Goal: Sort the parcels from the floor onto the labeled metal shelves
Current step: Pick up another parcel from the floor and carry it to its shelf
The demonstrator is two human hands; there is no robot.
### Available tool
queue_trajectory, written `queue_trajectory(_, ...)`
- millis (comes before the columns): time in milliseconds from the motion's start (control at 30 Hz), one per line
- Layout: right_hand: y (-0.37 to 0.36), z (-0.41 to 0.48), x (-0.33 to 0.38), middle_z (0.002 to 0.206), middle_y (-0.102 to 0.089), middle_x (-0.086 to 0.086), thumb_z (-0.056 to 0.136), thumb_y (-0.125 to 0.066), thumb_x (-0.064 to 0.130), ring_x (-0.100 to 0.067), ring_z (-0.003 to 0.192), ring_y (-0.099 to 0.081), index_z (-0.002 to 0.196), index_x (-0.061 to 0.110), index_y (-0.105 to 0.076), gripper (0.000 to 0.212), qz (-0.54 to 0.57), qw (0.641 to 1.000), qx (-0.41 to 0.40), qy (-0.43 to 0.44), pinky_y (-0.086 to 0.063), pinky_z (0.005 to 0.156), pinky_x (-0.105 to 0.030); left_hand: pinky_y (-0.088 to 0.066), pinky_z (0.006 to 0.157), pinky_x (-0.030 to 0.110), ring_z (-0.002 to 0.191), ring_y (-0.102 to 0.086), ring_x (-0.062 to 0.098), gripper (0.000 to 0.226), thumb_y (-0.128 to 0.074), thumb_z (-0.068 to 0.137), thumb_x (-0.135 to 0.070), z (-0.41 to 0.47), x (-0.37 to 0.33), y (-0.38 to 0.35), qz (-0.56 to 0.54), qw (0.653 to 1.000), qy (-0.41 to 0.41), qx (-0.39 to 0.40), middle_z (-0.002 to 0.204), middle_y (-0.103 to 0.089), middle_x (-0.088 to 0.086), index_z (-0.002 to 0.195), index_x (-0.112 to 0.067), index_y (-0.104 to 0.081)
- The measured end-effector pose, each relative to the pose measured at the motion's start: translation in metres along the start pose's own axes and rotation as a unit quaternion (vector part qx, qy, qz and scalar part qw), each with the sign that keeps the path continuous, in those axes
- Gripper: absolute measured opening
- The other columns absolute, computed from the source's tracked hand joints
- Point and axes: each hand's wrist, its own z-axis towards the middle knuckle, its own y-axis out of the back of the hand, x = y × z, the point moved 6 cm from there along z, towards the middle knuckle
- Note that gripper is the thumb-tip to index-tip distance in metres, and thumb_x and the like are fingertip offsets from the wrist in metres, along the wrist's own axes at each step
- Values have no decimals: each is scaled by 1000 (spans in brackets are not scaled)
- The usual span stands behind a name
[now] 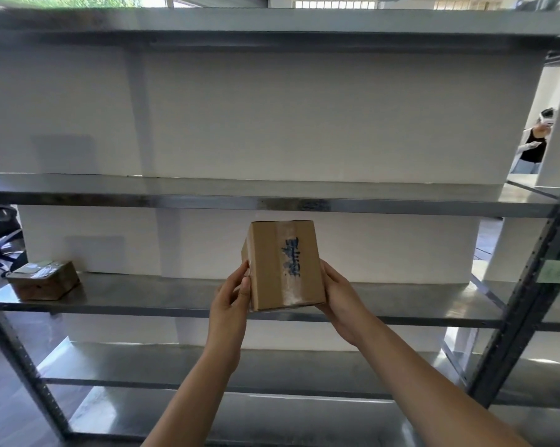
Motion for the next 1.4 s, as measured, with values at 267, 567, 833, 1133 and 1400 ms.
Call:
queue_trajectory(267, 1, 9, -14, 134, -67, 3, 101, -54, 24, -19, 129, -57, 139, 28, -59, 38, 6, 999, 23, -24, -42, 114, -43, -54, 91, 41, 105, -65, 25, 37, -37, 102, -53, 1, 13, 7, -29, 997, 47, -45, 108, -68, 6, 113, -27, -60)
queue_trajectory(567, -3, 4, -17, 82, -74, 2, 105, -43, 39, -17, 88, -66, 106, 17, -74, 37, 17, 999, -33, -22, -50, 79, -31, -47, 61, 1, 89, -60, -20, 30, -36, 107, -33, -6, -4, 0, 7, 1000, -5, 2, 117, -60, -16, 133, -27, -49)
queue_trajectory(833, -2, 4, -18, 109, -74, -15, 106, -41, 39, -29, 95, -70, 116, 16, -70, 38, 84, 995, -38, -23, -56, 74, -39, -45, 72, -2, 114, -47, -11, 29, -37, 104, -31, -11, -6, -6, 9, 998, -20, 61, 148, -37, -14, 132, -24, -41)
queue_trajectory(1133, 7, -6, -12, 117, -69, -17, 106, -43, 22, -25, 99, -65, 112, 15, -65, 24, 63, 998, -7, -8, -50, 76, -33, -43, 112, 49, 121, -62, 16, 74, -43, 69, -93, -12, 8, -4, -15, 998, 42, 52, 125, -66, -5, 119, -39, -53)
queue_trajectory(1400, 6, -10, -9, 134, -65, 9, 96, -53, 39, -19, 127, -58, 131, 33, -64, 37, 16, 998, 40, 51, -49, 106, -47, -61, 85, 28, 116, -64, 22, 73, -60, 77, -60, -18, -1, -11, -53, 997, 45, 39, 133, -54, -1, 136, -26, -33)
